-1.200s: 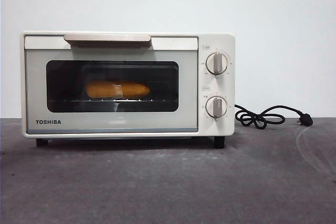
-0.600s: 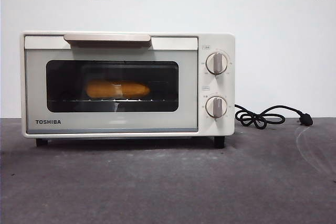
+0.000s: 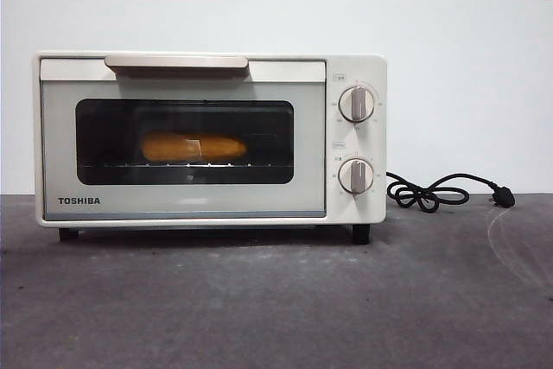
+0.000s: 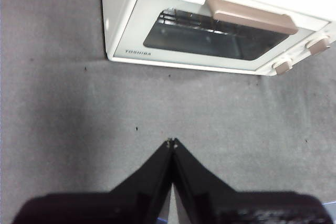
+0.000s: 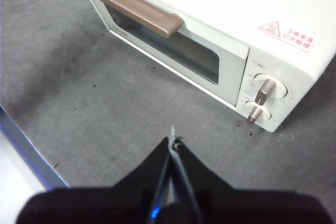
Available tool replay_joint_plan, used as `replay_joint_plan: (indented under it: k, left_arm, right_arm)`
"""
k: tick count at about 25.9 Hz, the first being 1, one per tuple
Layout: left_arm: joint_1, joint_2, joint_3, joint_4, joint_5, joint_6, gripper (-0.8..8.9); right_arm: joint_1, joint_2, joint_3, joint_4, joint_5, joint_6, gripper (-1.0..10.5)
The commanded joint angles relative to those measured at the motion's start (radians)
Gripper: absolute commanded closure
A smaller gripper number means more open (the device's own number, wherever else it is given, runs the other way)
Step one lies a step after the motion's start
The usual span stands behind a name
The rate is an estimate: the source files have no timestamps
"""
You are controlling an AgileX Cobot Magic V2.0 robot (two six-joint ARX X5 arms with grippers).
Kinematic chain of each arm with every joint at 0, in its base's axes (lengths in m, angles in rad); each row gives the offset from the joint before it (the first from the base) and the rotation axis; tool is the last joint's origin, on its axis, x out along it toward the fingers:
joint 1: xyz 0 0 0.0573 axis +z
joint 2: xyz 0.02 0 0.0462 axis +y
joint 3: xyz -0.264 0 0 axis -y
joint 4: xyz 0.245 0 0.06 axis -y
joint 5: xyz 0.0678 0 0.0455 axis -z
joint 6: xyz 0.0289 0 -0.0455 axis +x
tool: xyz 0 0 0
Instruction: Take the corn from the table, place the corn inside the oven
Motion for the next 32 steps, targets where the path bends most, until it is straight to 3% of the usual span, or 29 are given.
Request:
replay_joint_plan:
  k: [1,5,8,12,28,32]
  left_arm:
    - [-0.016,0.029,-0.004,0.005,0.0,-0.048,8.18]
    - [-0.102,0.018,-0.004,0.095,-0.05,-0.05,8.18]
    - [-0.233,-0.029,-0.006,0.359,-0.188,-0.051,8.18]
    - [-0.323,-0.13,-0.118,0.69,-0.187,-0.039,8.18]
    - [-0.324,-0.445,-0.816,1.16,-0.191,0.138,8.18]
    - [-0.324,-0.518,-0.911,1.189,-0.266,0.142,8.18]
  right_arm:
    - [0.0,0.003,0.001,0.007,0.0,0.01,9.5]
    - [0.0,0.003,0.001,0.007,0.001,0.01,9.5]
    - [0.0,0.003,0.001,0.007,0.001,0.01,9.5]
    - [0.0,0.003,0.001,0.007,0.0,0.01,9.5]
    - [0.0,0.003,0.001,0.007,0.0,0.01,9.5]
    - [0.0,0.003,0.001,0.007,0.001,0.01,9.5]
